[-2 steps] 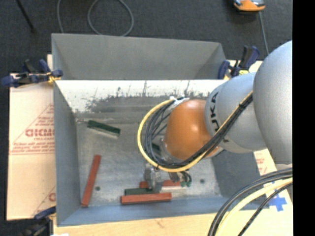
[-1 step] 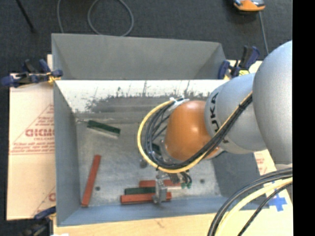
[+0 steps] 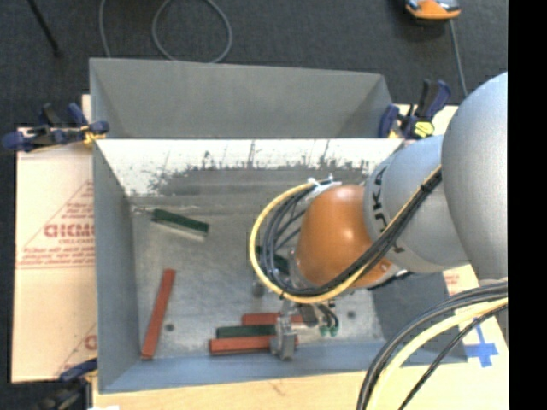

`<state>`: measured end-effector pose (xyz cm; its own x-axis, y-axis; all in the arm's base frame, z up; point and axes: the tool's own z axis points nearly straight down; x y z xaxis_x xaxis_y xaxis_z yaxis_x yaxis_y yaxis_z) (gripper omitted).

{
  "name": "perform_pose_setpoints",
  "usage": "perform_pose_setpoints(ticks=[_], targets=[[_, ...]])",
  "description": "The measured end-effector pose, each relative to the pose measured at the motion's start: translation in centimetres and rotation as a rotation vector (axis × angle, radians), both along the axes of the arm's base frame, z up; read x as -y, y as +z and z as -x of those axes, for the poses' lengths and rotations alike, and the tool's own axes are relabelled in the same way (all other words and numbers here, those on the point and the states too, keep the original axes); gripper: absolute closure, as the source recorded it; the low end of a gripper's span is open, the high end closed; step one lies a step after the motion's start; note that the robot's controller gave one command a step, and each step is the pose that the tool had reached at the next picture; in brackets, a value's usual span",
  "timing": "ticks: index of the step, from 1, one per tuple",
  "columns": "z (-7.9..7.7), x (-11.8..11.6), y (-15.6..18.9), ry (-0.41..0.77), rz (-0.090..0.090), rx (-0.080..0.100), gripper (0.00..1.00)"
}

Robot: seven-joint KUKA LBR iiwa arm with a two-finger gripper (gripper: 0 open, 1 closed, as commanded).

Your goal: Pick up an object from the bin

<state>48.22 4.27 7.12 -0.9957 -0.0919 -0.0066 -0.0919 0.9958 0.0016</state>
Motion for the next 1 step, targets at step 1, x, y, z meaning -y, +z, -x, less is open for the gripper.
perform_pose_setpoints(ticks=[1], targets=[[0.08, -0.02, 0.18, 0.001, 0.001, -0.004, 1.0]])
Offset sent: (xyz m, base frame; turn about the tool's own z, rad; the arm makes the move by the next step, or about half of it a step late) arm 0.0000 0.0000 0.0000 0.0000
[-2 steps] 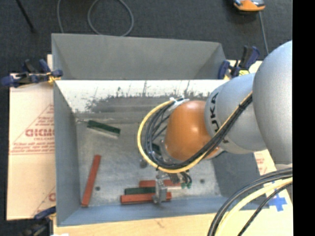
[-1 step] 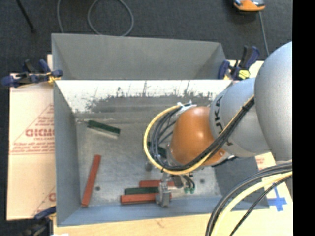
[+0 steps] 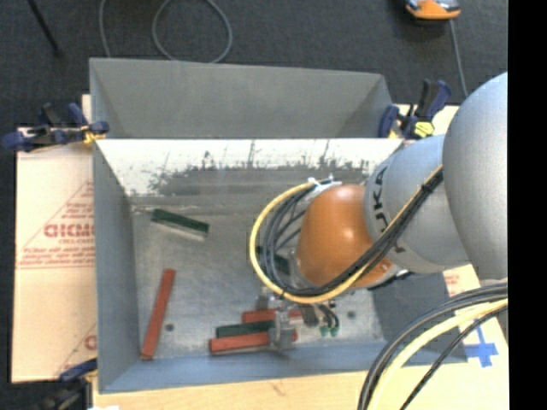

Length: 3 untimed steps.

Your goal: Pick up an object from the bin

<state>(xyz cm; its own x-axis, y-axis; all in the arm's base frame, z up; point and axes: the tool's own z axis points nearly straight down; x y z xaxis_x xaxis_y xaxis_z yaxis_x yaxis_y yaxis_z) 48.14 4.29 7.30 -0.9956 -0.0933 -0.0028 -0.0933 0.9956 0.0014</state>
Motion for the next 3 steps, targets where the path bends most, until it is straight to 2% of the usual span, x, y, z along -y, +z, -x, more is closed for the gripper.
perform_pose_setpoints(ticks=[1, 2, 3], targets=[[0.9, 1.1, 3.7, 0.013, 0.002, 0.003, 1.0], [1.0, 1.0, 3.4, 0.013, 0.002, 0.0, 0.0], [-0.8, 1.9, -0.3, 0.39, 0.003, 0.003, 0.0]])
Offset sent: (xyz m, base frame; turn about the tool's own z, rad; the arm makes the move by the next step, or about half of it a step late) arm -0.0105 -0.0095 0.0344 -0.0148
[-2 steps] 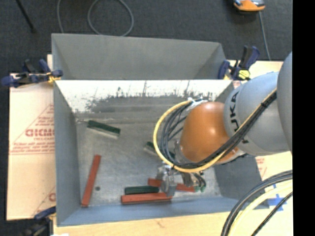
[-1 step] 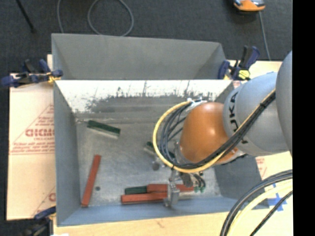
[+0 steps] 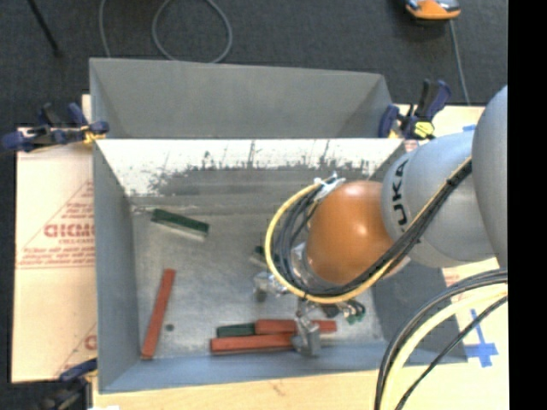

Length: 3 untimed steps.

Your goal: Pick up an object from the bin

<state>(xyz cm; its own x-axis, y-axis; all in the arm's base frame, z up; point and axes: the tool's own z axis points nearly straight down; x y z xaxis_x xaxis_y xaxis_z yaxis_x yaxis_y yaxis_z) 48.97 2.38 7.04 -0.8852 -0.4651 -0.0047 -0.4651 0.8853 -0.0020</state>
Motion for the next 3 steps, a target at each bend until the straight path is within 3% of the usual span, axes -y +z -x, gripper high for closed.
perform_pose_setpoints(ticks=[1, 2, 3], targets=[[0.1, 0.1, 0.3, -0.003, 0.003, -0.006, 1.0], [-2.2, 5.1, 17.7, -0.03, 0.002, 0.008, 1.0], [-2.0, 4.9, 17.3, -0.03, -0.001, -0.002, 0.0]])
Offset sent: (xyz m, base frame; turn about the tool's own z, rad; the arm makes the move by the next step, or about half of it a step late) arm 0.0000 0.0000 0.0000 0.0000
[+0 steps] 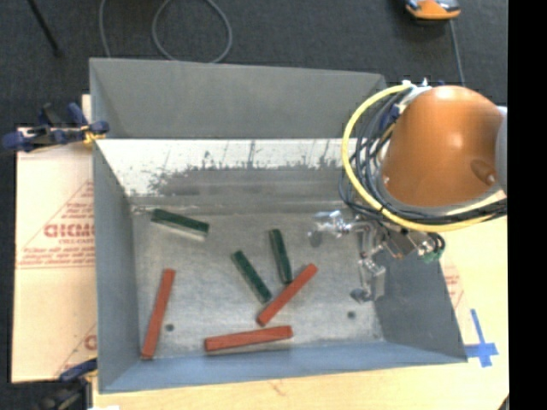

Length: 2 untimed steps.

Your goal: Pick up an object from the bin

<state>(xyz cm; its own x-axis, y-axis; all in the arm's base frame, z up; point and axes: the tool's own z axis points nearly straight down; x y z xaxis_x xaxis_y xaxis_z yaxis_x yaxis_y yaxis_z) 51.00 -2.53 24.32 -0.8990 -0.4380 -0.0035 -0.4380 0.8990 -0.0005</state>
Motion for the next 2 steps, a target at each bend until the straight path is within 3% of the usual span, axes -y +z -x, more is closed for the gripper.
perform_pose_setpoints(ticks=[1, 2], targets=[[-1.8, -6.2, -12.4, 0.386, 0.001, -0.005, 0.0], [-5.3, -2.6, -17.5, 0.352, 0.001, 0.001, 0.0]])
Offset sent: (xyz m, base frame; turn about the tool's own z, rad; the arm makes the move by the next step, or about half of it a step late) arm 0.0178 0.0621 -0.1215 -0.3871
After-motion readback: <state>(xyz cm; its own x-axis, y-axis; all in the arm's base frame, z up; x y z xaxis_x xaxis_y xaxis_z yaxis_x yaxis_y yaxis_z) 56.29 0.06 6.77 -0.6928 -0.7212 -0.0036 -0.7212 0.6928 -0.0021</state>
